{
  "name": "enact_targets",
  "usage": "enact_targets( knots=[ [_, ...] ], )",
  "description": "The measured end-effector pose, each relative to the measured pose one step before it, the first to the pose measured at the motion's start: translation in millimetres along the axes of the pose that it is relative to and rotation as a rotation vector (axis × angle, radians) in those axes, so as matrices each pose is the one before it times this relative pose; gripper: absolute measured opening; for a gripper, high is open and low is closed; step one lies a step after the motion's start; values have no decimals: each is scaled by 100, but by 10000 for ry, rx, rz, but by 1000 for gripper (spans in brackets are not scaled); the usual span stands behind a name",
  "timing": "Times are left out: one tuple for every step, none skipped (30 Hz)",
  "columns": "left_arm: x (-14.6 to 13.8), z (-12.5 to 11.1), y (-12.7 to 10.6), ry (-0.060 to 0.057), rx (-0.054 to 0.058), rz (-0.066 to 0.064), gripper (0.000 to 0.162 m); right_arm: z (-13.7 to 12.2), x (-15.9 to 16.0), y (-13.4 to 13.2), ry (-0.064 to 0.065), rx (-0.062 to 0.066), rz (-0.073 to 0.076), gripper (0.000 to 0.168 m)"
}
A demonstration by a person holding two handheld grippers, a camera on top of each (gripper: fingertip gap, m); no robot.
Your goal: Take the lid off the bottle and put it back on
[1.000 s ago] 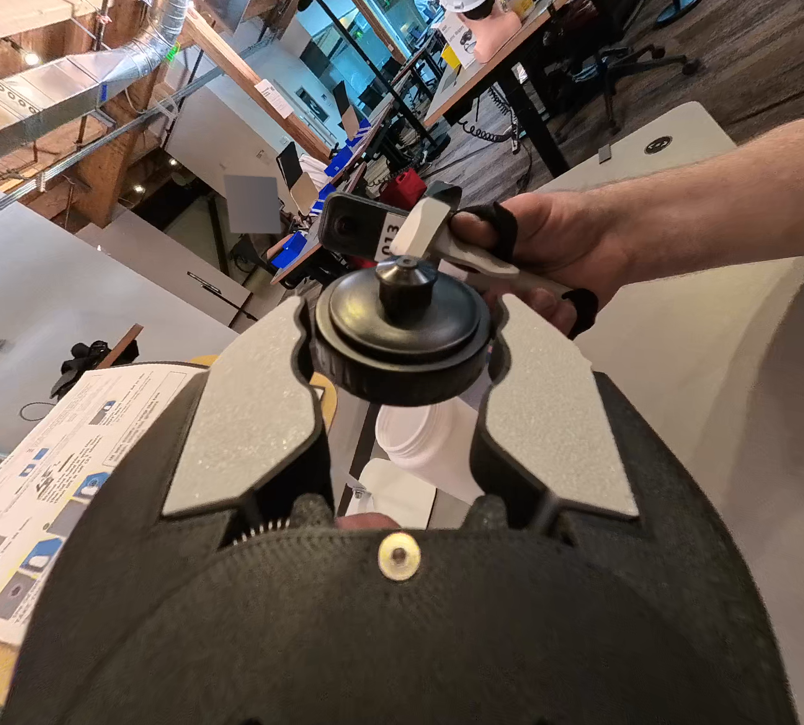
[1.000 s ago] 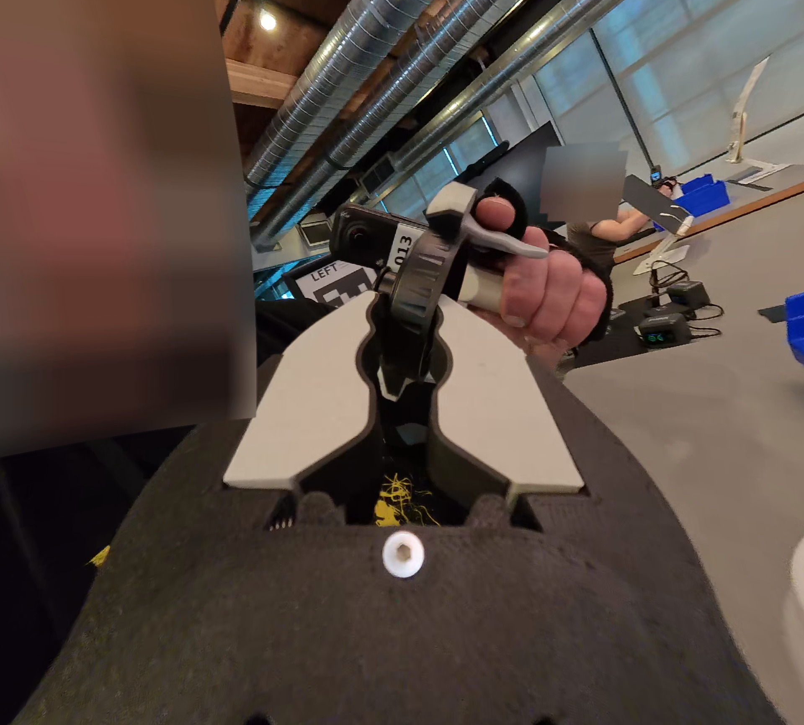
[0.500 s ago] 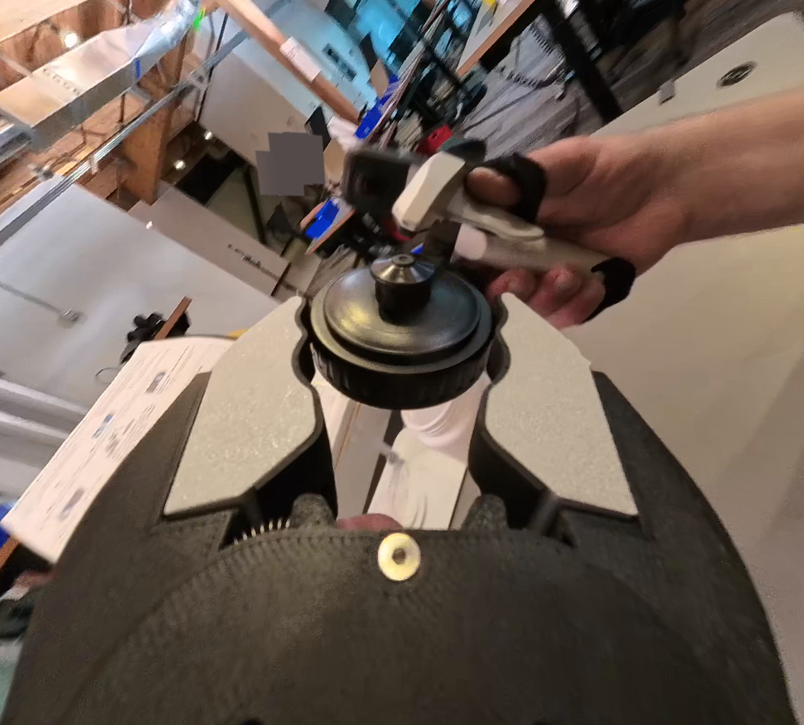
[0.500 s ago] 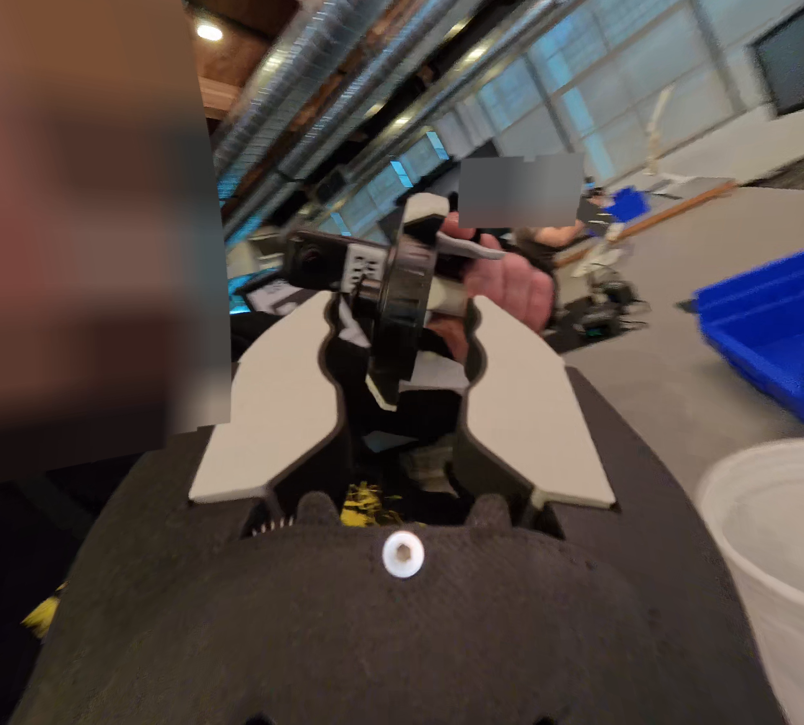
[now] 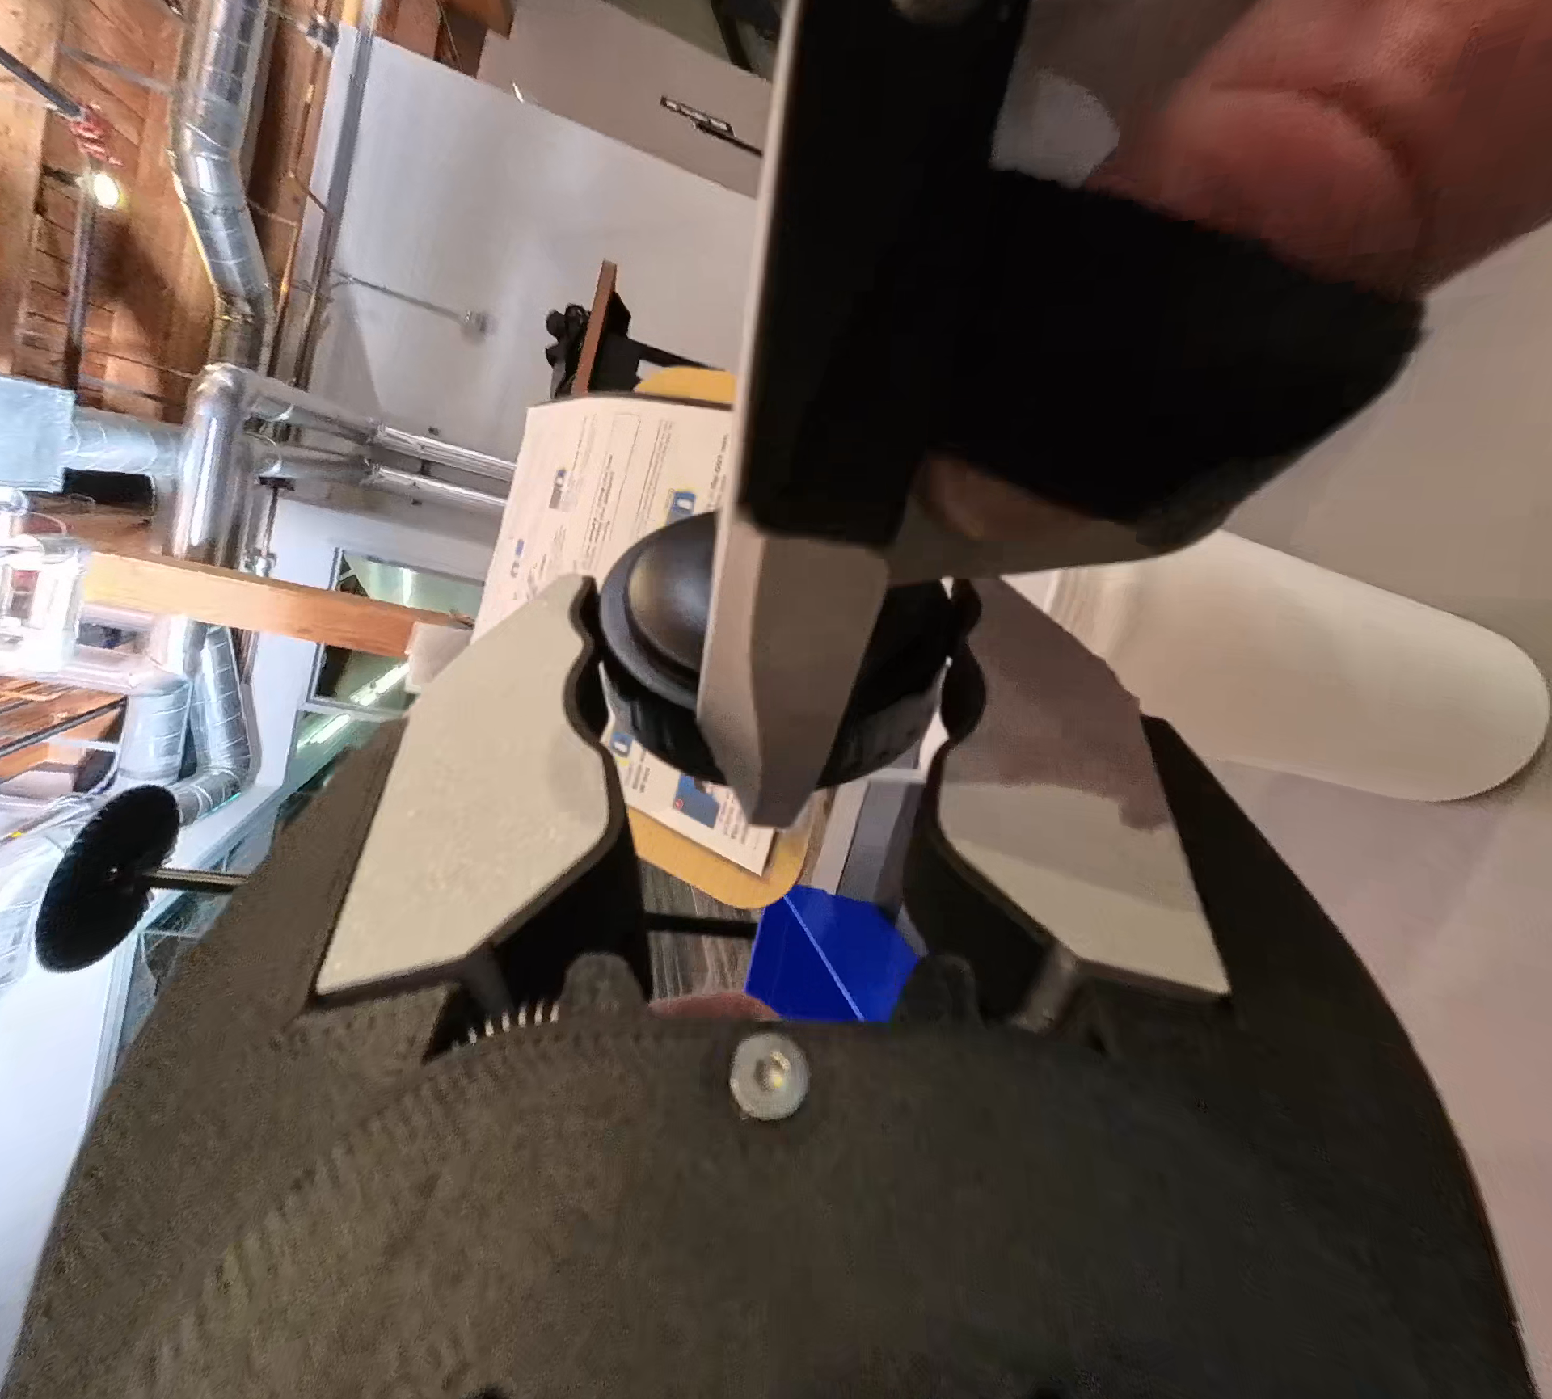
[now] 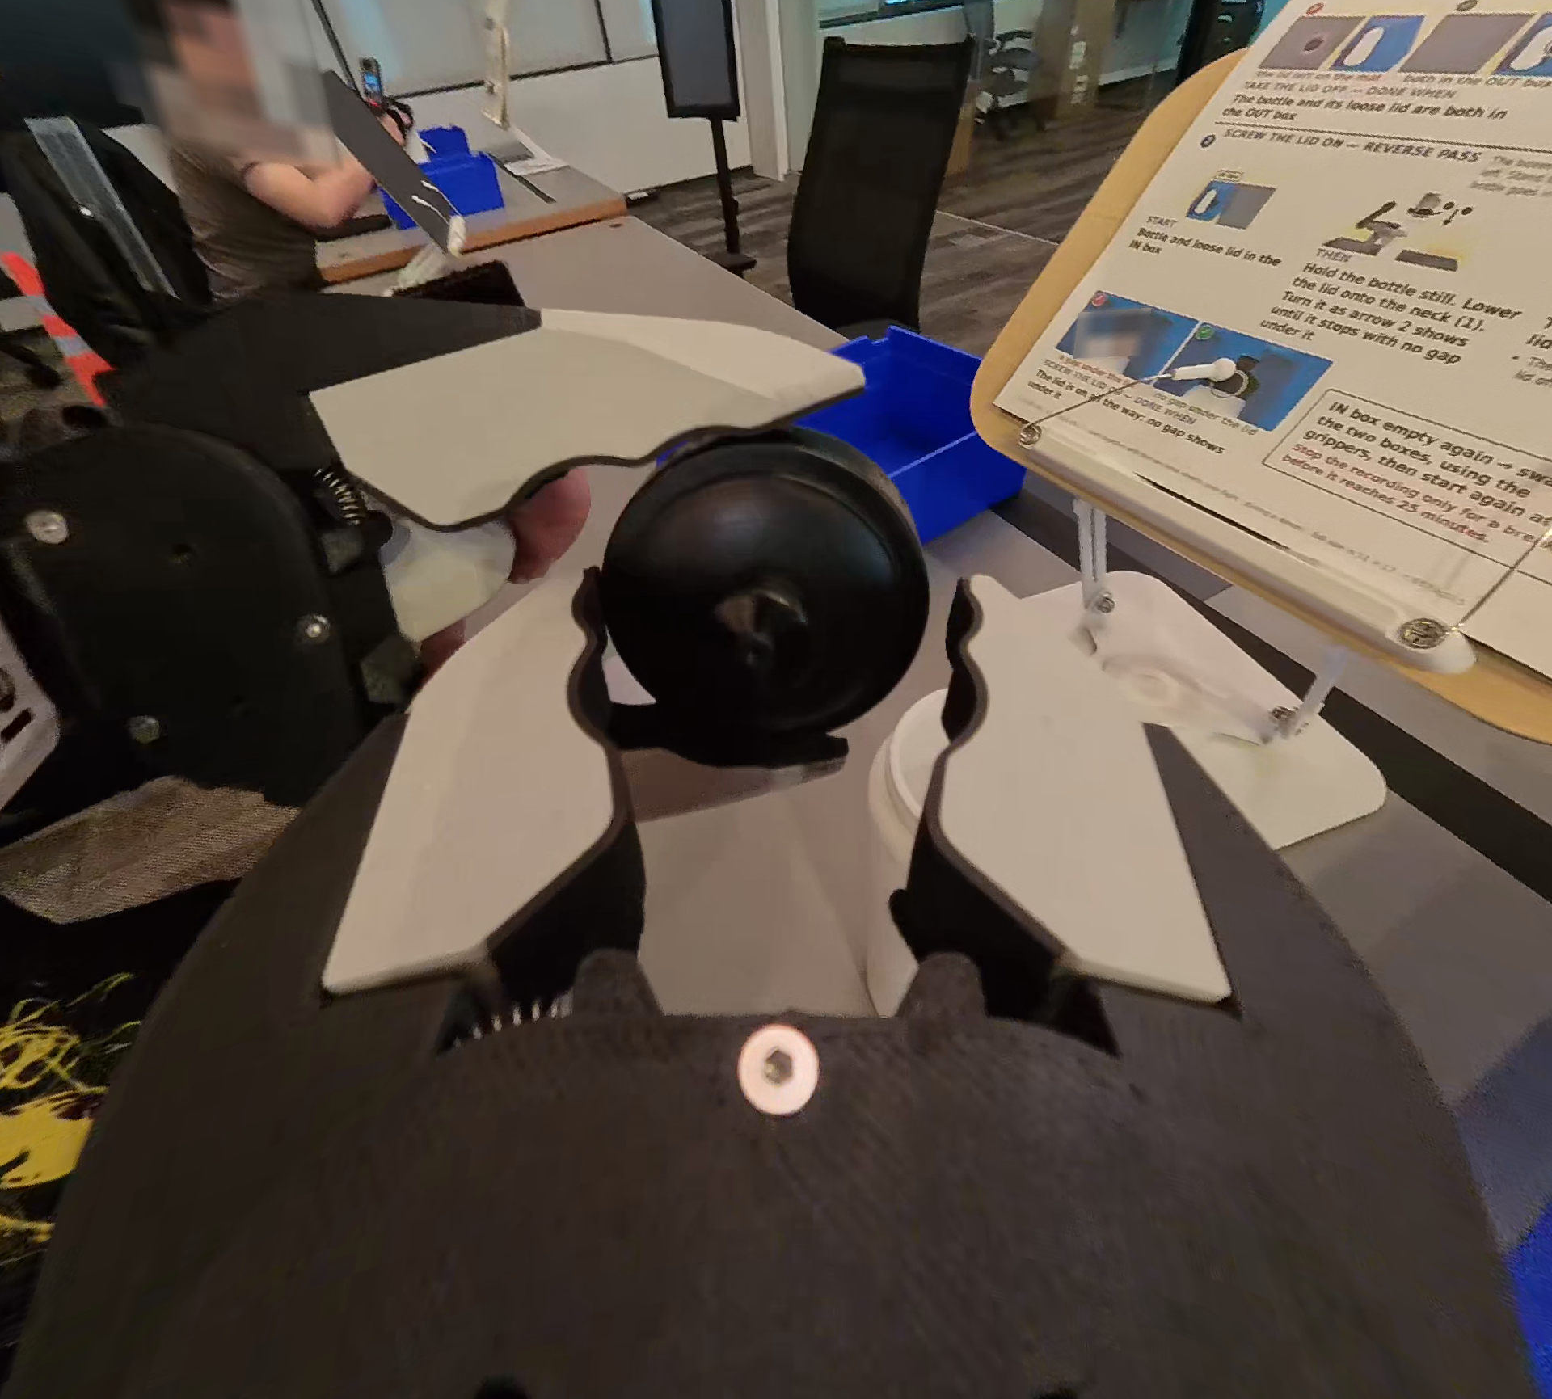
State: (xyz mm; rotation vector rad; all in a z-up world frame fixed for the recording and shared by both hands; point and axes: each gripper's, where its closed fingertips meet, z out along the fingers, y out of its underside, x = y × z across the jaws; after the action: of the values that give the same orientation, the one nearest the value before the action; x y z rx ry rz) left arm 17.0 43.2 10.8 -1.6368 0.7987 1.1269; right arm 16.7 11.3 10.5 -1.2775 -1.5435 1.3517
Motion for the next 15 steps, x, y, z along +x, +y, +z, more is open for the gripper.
enact_targets(
  knots=[
    [268,178,221,71,-237,36,78,142,131,142,113,-99,-81,78],
    [168,151,150,0,-116,20,78,103,69,100,28,-45,-36,76],
    [127,93,94,13,-51,-44,78,78,-19,56,-66,2,24,73],
    [108,61,109,30,-55,-31,78,80,48,123,-42,-42,32,73],
    [137,45,63,32,-45,-16,78,55,30,147,-72,-44,39,73],
    [103,23,16,8,-13,-16,78,19,1,107,-111,-25,77,73],
    [95,11,-13,28,22,-74,78,-14,4,86,-94,-23,33,73],
    [72,-1,-71,51,58,-154,78,-55,8,59,-85,-27,25,73],
    [32,-23,-119,53,91,-159,78,-84,-3,1,-101,-10,51,73],
    [35,-52,-107,115,99,-180,78,-90,-22,-25,-133,-2,87,73],
    [53,-39,-115,222,108,-286,78,-78,-40,-39,-152,2,110,73],
    [54,-46,-123,279,123,-355,78,-98,13,-73,-132,31,95,73],
    [-11,-67,-145,223,143,-276,78,-113,17,-115,-130,44,63,73],
    [-188,-47,58,63,34,-192,78,-177,39,-150,-116,39,63,73],
    [-249,-67,143,12,0,-176,80,-272,156,-213,-40,54,44,73]
  ],
)
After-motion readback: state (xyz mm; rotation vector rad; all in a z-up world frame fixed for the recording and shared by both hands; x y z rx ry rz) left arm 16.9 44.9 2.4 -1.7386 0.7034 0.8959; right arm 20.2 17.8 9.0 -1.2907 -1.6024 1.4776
